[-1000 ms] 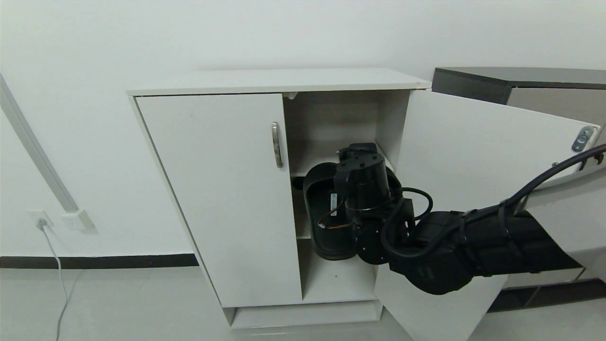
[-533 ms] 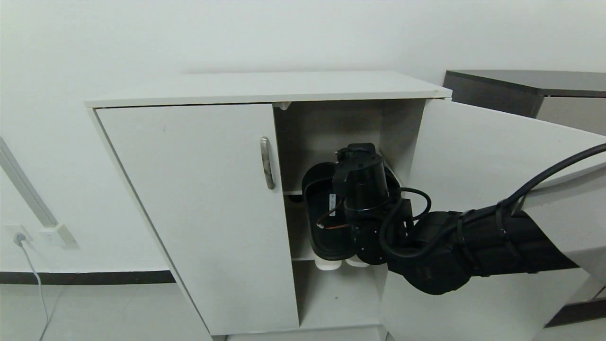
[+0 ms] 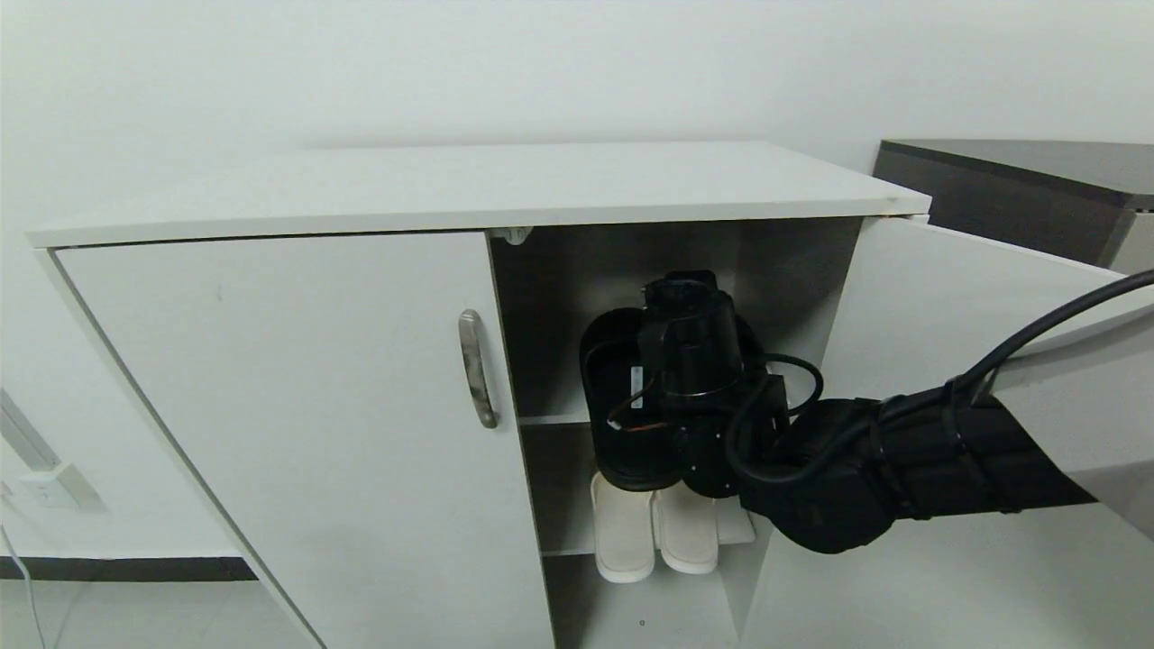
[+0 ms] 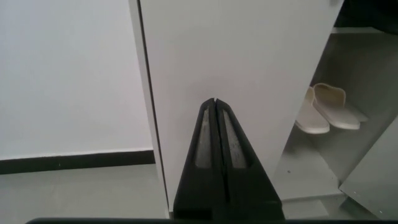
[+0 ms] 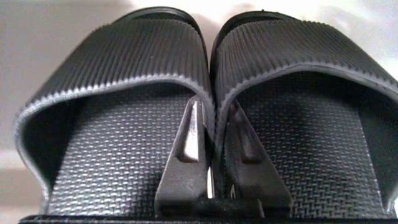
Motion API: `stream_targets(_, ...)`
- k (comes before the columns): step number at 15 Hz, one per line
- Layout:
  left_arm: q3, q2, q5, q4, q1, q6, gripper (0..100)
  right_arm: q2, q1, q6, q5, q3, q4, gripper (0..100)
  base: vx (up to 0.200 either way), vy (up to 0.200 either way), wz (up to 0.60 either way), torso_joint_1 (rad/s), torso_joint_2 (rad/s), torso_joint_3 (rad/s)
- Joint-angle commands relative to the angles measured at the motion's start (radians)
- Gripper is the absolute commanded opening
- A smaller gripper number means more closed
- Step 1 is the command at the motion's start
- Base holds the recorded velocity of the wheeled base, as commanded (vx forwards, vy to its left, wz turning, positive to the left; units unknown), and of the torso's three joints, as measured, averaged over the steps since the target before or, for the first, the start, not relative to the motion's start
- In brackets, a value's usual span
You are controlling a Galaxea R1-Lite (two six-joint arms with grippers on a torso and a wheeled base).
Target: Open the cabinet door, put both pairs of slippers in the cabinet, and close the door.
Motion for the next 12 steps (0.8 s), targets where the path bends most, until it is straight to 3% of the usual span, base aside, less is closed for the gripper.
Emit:
stream_targets(1,0.0,0.001,0.0,0.0,0.0,-0.001,0,0.005,0.002,-0.001,0.002,-0.006,-0.001,0,0.0,0.0,0.0,0.0,0.0,0.0)
stream_targets(8,0.0,0.001,0.0,-0.001,0.0,-0.002,0,0.04,-0.042,-0.047,0.087,-0.063,0.011,0,0.0,0.0,0.0,0.0,0.0,0.0)
stream_targets(12,0.0,0.001,0.0,-0.001,0.0,-0.002,0,0.083,-0.079,-0.038,0.095,-0.21,0.123,0,0.0,0.0,0.0,0.0,0.0,0.0)
